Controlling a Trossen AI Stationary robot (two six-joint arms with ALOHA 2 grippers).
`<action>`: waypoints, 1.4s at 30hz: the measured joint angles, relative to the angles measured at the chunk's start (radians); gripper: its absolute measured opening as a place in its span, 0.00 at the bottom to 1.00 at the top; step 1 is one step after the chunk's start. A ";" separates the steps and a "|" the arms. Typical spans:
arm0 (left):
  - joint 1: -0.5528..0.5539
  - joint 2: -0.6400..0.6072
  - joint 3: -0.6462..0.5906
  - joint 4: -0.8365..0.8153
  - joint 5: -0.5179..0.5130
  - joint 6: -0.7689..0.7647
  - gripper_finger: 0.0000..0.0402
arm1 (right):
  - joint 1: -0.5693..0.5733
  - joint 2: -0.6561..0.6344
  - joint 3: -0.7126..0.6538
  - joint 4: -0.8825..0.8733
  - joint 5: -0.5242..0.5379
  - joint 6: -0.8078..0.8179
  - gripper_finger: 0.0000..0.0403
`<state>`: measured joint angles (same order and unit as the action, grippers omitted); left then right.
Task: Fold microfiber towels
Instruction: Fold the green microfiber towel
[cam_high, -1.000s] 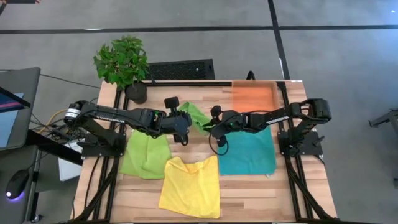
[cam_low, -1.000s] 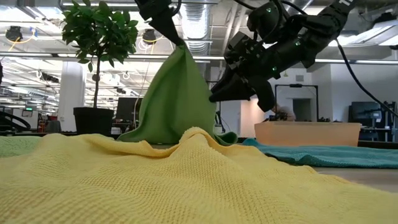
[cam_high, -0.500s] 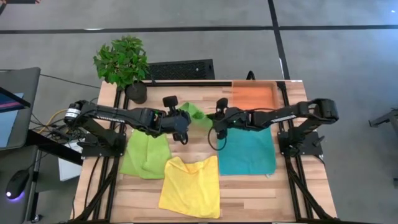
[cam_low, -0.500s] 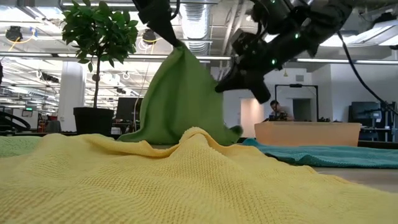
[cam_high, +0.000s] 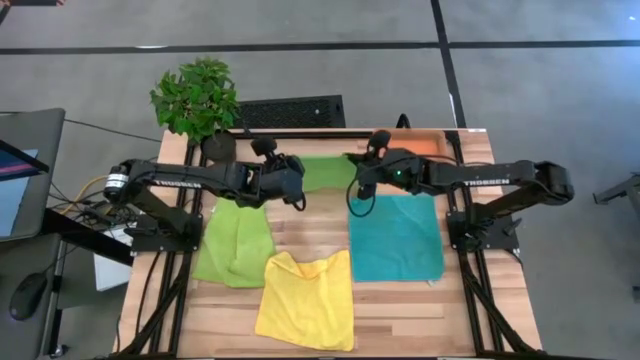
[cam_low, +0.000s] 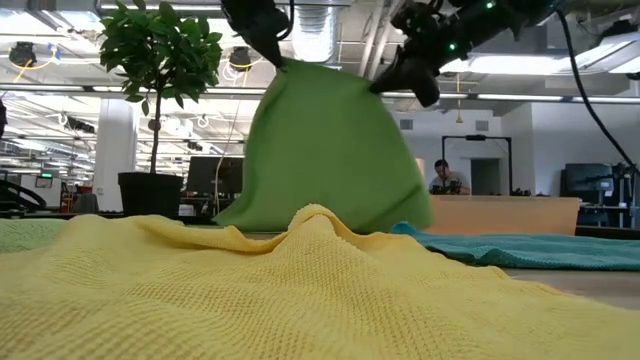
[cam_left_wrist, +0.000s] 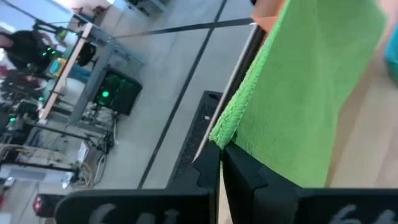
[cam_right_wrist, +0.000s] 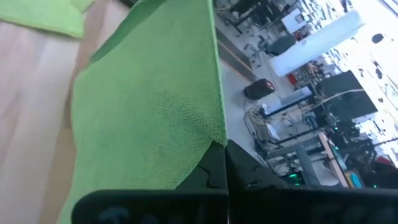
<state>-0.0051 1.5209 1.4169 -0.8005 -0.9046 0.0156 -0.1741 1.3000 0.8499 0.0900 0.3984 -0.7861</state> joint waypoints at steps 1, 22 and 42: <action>0.008 0.000 0.000 0.003 -0.013 0.001 0.00 | -0.008 -0.002 0.001 -0.001 -0.001 -0.001 0.00; 0.188 0.001 0.002 0.249 -0.067 0.379 0.00 | -0.116 -0.004 0.045 0.132 0.001 -0.158 0.00; 0.102 0.018 -0.156 -0.245 0.336 -0.015 0.00 | 0.051 0.118 0.047 -0.259 -0.241 0.135 0.00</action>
<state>0.0968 1.5393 1.2612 -1.0451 -0.5689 0.0002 -0.1230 1.4181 0.8967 -0.1692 0.1574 -0.6514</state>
